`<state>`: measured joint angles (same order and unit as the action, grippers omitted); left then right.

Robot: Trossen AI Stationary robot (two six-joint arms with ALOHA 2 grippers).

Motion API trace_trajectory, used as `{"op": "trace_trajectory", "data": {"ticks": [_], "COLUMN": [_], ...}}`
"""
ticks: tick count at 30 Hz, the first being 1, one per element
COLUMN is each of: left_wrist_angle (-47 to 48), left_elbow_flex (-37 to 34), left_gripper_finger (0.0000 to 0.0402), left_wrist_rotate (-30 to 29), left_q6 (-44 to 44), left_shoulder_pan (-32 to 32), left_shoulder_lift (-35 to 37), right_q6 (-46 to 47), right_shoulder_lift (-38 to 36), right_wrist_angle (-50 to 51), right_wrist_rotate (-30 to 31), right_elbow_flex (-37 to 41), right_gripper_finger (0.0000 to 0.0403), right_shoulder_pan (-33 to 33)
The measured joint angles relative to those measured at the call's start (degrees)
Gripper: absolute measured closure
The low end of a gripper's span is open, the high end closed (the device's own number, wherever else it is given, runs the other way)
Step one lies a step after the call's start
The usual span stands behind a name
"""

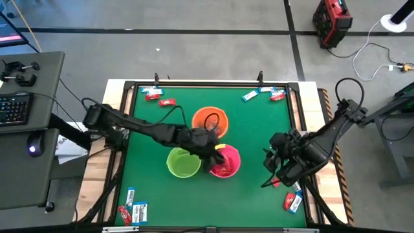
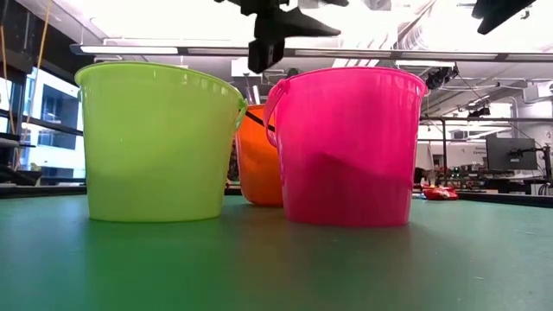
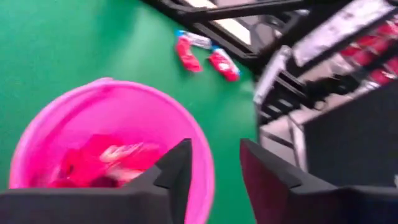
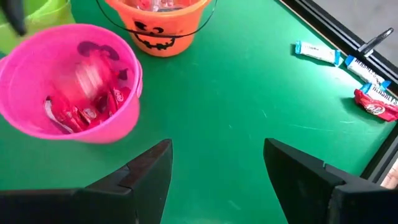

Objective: Sort candy by brand, put in halloween buckets
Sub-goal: Put the red chocolate bar into the pink bucket

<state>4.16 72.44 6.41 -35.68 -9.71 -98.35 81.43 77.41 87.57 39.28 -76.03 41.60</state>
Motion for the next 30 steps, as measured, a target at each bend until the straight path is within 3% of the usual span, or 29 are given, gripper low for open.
{"op": "trace_trajectory", "data": {"ticks": [4, 8, 11, 14, 17, 22, 30], "left_wrist_angle": [3.63, 15.13, 27.43, 35.28, 38.1, 38.62, 38.46], "left_elbow_flex": [0.02, 0.11, -0.69, -3.86, -7.73, -10.32, -10.27], "left_gripper_finger": [0.0233, 0.021, 0.0205, 0.0204, 0.0204, 0.0204, 0.0204], "left_wrist_rotate": [0.9, -6.92, -13.79, -12.94, -6.44, -4.81, -5.24], "left_q6": [3.78, 8.24, 12.0, 12.47, 16.95, 28.1, 40.74], "left_shoulder_pan": [1.73, 6.15, 12.68, 23.11, 35.66, 51.74, 59.93], "left_shoulder_lift": [3.04, 10.27, 14.9, 18.02, 18.52, 12.98, 3.42], "right_q6": [3.45, 12.31, 20.94, 23.61, 22.85, 16.33, 2.96], "right_shoulder_lift": [0.0, 0.07, 0.11, 0.11, 0.11, 0.13, 0.15], "right_wrist_angle": [-0.04, -0.15, -0.24, -1.57, -3.87, -10.6, -21.69], "right_wrist_rotate": [-0.02, 0.38, 0.83, 2.33, 2.67, 1.93, 0.09], "right_elbow_flex": [0.0, 0.0, 0.0, 0.0, 0.0, 0.0, 0.0], "right_gripper_finger": [0.0158, 0.0158, 0.0158, 0.0158, 0.0158, 0.0158, 0.0158], "right_shoulder_pan": [0.02, -1.02, -3.66, -7.77, -13.16, -22.6, -35.4]}}
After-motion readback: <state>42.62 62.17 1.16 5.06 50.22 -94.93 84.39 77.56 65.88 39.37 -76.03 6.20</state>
